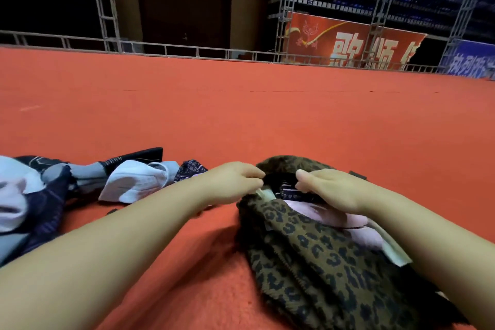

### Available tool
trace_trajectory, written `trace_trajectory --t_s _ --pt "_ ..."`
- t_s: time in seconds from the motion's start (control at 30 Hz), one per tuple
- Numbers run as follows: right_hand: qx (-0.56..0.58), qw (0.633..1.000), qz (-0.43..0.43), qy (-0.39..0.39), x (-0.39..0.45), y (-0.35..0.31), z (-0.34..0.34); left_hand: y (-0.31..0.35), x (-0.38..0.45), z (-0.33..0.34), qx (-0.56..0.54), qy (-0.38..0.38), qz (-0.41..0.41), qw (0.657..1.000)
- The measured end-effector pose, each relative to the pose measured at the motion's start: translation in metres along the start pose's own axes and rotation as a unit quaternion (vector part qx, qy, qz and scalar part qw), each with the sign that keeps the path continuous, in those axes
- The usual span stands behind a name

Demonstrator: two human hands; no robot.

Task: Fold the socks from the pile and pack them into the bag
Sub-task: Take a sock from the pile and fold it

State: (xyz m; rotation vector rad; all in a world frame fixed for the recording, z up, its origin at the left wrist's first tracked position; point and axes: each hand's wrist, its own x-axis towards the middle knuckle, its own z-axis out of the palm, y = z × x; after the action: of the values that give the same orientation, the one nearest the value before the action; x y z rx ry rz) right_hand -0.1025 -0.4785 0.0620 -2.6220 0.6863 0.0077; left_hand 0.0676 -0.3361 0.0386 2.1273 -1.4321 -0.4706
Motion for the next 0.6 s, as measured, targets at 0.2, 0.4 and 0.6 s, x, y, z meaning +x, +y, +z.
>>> trace_trajectory --t_s 0.2,0.4,0.6 --pt "0.049 0.993 -0.086 0.069 -0.002 -0.072 0.028 -0.05 -0.085 -0.009 -0.042 -0.04 -0.001 0.998" --pt "0.09 0.987 -0.129 -0.013 0.014 -0.149 0.097 -0.107 -0.167 -0.024 -0.218 0.06 -0.061 0.972" --pt "0.249 0.959 -0.133 0.016 0.034 -0.182 0.188 -0.155 -0.215 -0.019 -0.328 0.227 -0.152 0.904"
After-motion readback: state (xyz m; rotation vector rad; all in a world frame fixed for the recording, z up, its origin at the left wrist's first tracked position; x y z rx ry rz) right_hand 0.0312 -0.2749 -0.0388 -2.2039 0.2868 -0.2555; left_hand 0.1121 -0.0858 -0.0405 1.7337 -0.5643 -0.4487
